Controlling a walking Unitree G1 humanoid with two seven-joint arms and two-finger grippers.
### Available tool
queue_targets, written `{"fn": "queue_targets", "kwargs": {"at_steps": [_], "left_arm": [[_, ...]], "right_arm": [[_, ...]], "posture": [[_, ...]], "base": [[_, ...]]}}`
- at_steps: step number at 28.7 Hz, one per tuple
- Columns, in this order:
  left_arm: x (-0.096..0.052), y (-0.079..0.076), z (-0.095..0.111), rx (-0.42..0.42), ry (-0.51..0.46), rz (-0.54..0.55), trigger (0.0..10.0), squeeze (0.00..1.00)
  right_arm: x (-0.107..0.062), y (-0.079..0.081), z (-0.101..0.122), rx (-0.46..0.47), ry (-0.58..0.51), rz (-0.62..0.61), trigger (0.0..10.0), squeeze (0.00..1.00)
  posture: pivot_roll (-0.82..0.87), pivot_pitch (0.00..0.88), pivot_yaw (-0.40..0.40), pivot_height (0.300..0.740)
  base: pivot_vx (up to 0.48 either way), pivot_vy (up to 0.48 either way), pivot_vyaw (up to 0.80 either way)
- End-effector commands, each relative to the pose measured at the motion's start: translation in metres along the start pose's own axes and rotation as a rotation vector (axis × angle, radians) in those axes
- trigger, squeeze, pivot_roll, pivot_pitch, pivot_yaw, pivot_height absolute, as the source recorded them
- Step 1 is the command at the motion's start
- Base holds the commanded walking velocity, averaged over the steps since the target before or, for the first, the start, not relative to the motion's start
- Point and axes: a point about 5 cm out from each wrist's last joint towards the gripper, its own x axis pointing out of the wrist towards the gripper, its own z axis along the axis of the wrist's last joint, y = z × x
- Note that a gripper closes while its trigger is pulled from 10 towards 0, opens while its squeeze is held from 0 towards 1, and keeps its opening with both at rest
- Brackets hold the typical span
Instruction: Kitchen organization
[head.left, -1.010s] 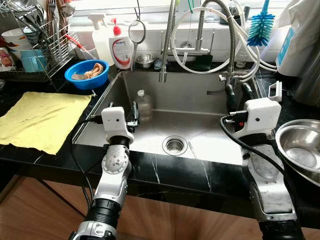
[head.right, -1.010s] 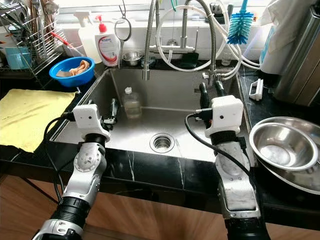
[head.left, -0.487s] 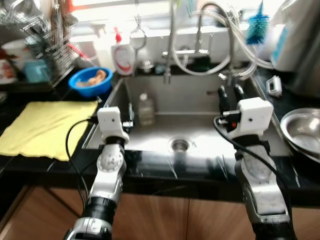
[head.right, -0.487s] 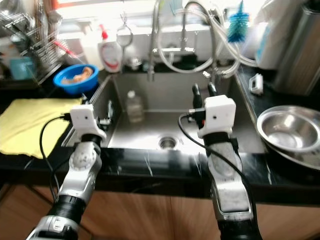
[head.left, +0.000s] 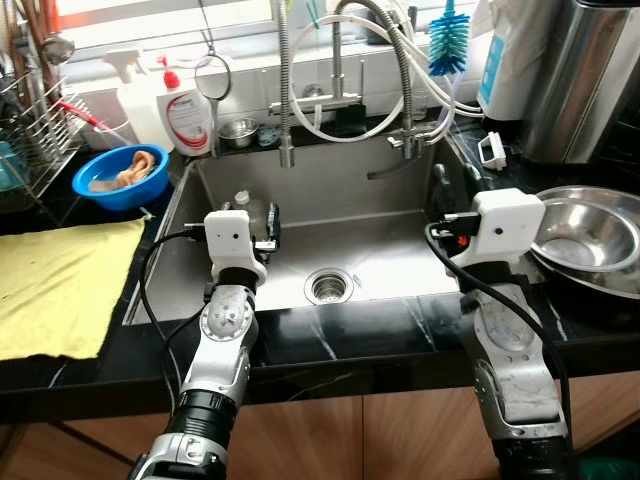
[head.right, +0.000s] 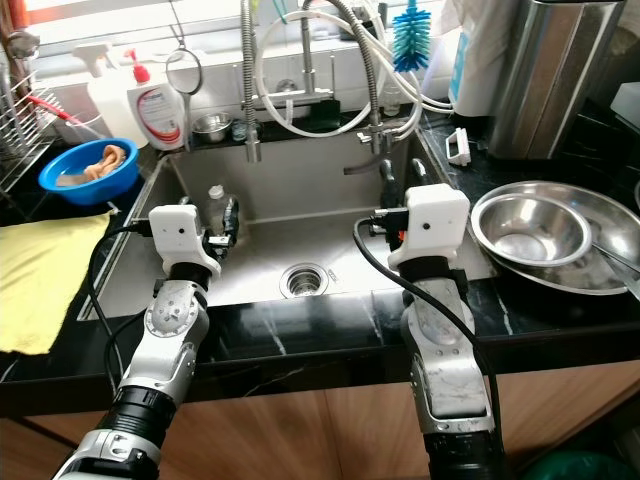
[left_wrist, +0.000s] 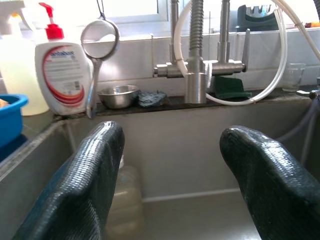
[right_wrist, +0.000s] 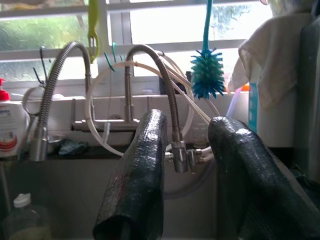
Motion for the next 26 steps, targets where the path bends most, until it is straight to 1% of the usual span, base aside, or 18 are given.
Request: {"fn": "queue_targets", "kwargs": {"at_steps": [1, 2, 4, 7, 12, 15, 20, 23, 26], "left_arm": [[0.003, 0.001, 0.006, 0.003, -0.020, -0.004, 10.0, 0.00], [0.003, 0.000, 0.007, -0.003, -0.019, -0.004, 10.0, 0.00], [0.004, -0.002, 0.007, -0.013, -0.018, -0.005, 10.0, 0.00], [0.004, -0.004, 0.009, -0.013, -0.026, -0.008, 10.0, 0.00], [0.004, -0.002, 0.014, -0.016, -0.039, -0.002, 10.0, 0.00], [0.005, 0.001, 0.017, -0.022, -0.042, 0.008, 10.0, 0.00], [0.005, 0.001, 0.020, -0.006, -0.056, 0.004, 10.0, 0.00], [0.004, -0.001, 0.018, 0.010, -0.048, -0.014, 10.0, 0.00], [0.003, -0.006, 0.018, -0.002, -0.046, -0.024, 10.0, 0.00]], "right_arm": [[0.002, 0.005, 0.002, 0.015, -0.014, 0.010, 10.0, 0.00], [0.002, 0.005, 0.002, 0.016, -0.013, 0.010, 10.0, 0.00], [0.003, 0.006, 0.002, 0.021, -0.016, 0.011, 10.0, 0.00], [0.006, 0.007, 0.006, 0.006, -0.047, 0.023, 10.0, 0.00], [0.005, 0.010, 0.006, 0.005, -0.053, 0.032, 10.0, 0.00], [0.005, 0.012, 0.007, 0.012, -0.055, 0.038, 10.0, 0.00], [0.006, 0.014, 0.006, 0.014, -0.059, 0.044, 10.0, 0.00], [0.007, 0.017, 0.007, 0.015, -0.064, 0.050, 10.0, 0.00], [0.006, 0.019, 0.008, 0.016, -0.067, 0.052, 10.0, 0.00]], "posture": [[-0.29, 0.000, 0.176, 0.740], [-0.29, 0.000, 0.175, 0.740], [-0.29, 0.000, 0.171, 0.740], [-0.28, 0.000, 0.168, 0.740], [-0.27, 0.000, 0.164, 0.740], [-0.26, 0.000, 0.164, 0.740], [-0.26, 0.000, 0.168, 0.740], [-0.27, 0.000, 0.172, 0.740], [-0.27, 0.000, 0.174, 0.740]], "base": [[0.000, 0.000, -0.66], [0.000, 0.000, -0.66], [0.000, 0.399, -0.66], [0.000, 0.447, 0.00], [0.000, 0.000, 0.00], [0.000, 0.345, 0.00], [0.000, 0.424, 0.00], [0.000, 0.000, 0.00], [0.000, 0.000, 0.00]]}}
